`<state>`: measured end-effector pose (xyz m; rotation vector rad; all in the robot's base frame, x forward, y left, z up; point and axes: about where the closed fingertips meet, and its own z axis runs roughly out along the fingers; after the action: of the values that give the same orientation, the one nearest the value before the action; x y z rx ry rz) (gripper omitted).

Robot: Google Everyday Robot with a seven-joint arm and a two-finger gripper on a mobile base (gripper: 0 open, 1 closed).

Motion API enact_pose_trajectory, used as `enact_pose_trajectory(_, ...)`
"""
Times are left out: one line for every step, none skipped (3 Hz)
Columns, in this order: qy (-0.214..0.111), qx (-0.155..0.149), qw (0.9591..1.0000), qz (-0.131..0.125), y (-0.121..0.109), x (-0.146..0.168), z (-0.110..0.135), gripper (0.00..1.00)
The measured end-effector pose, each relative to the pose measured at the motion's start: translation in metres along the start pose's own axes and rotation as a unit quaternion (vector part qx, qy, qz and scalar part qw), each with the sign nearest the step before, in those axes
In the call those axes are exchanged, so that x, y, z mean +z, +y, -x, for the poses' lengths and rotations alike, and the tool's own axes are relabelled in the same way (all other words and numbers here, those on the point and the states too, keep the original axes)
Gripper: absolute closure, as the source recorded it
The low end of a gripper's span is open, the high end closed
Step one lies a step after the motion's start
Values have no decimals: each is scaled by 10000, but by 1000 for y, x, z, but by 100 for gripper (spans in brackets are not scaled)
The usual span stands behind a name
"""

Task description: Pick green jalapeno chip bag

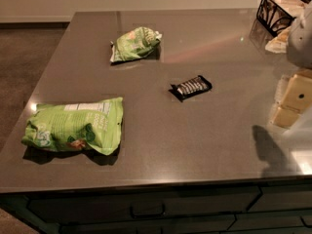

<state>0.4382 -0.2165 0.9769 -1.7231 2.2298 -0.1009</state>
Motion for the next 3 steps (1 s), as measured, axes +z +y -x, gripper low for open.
enact_pose_trajectory(0, 0, 10000, -1, 0, 0, 0, 0)
enact_pose_trajectory(-155, 176, 9997, -7, -12, 7, 6, 0)
enact_pose_trajectory(-438, 629, 9970, -103, -48, 30, 14, 0)
